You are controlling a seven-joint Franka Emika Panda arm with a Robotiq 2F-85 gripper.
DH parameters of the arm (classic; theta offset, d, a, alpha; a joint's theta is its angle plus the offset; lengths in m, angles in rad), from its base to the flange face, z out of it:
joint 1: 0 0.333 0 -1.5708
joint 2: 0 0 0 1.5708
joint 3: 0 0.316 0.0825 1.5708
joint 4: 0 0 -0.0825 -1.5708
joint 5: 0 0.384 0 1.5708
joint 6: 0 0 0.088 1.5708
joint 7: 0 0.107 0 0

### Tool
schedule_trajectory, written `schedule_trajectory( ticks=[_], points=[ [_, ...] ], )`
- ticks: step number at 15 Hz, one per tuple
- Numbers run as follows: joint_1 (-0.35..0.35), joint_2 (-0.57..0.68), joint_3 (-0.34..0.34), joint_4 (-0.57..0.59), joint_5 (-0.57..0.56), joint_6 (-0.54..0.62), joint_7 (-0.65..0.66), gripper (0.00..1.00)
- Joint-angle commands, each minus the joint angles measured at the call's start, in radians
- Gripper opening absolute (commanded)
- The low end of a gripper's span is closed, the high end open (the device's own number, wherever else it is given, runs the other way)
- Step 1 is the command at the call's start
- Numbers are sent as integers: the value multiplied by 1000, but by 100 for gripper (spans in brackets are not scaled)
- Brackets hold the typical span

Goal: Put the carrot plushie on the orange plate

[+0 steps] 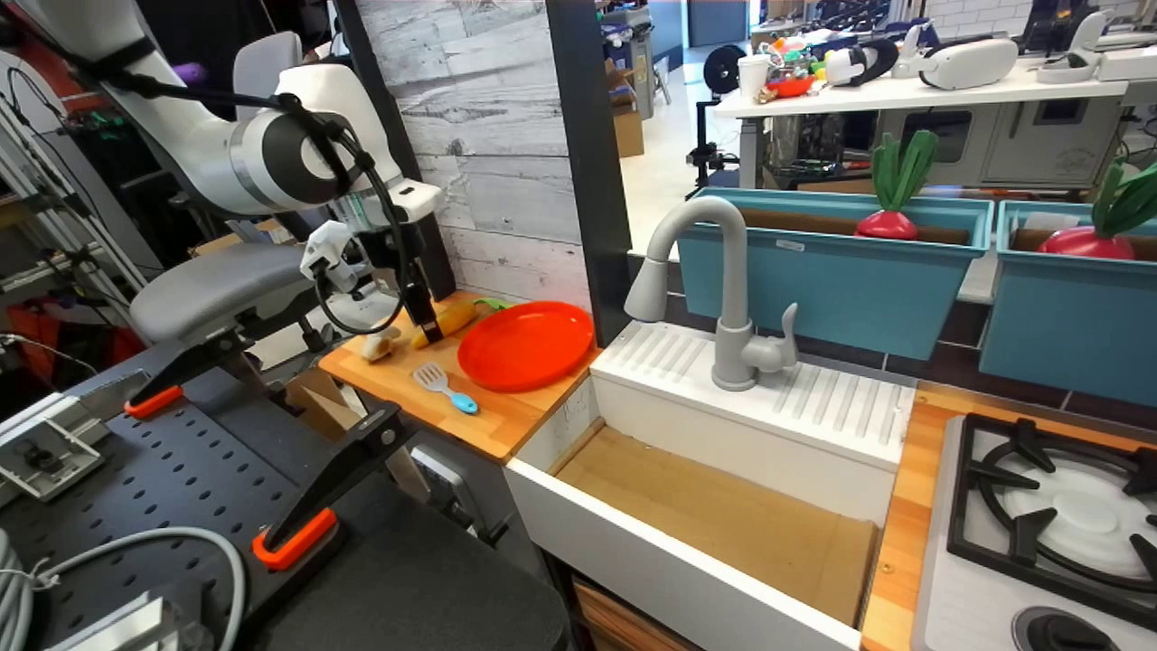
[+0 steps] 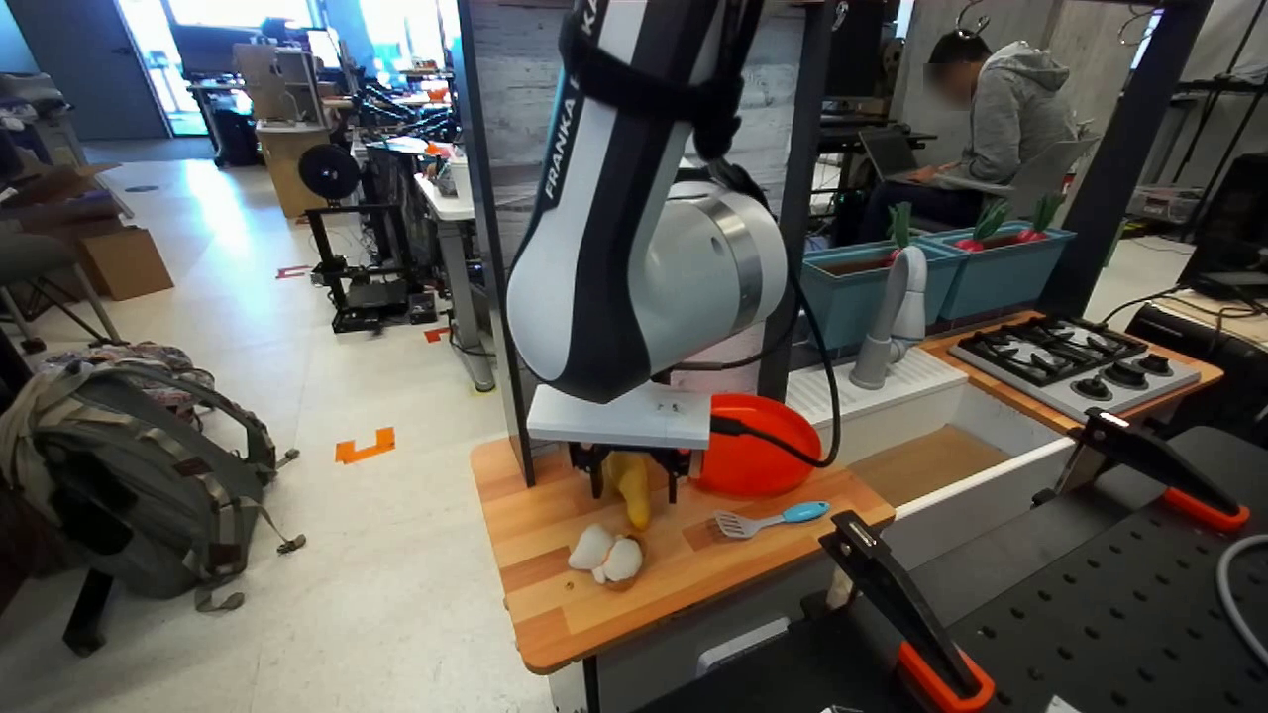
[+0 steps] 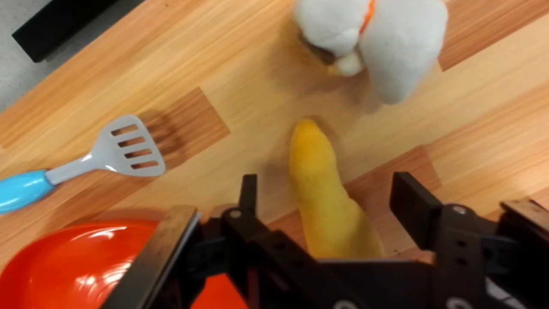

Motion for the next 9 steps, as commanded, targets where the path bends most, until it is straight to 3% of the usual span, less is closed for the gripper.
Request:
schedule_trajectory(
  ticks=[1,7,9],
  points=[
    [48,33,-36,62,-14,-36,46,49],
    [38,-8,-32,8,-8,-18,46,3],
    [30,-19,-33,-7,-2,-17,48,0]
  ],
)
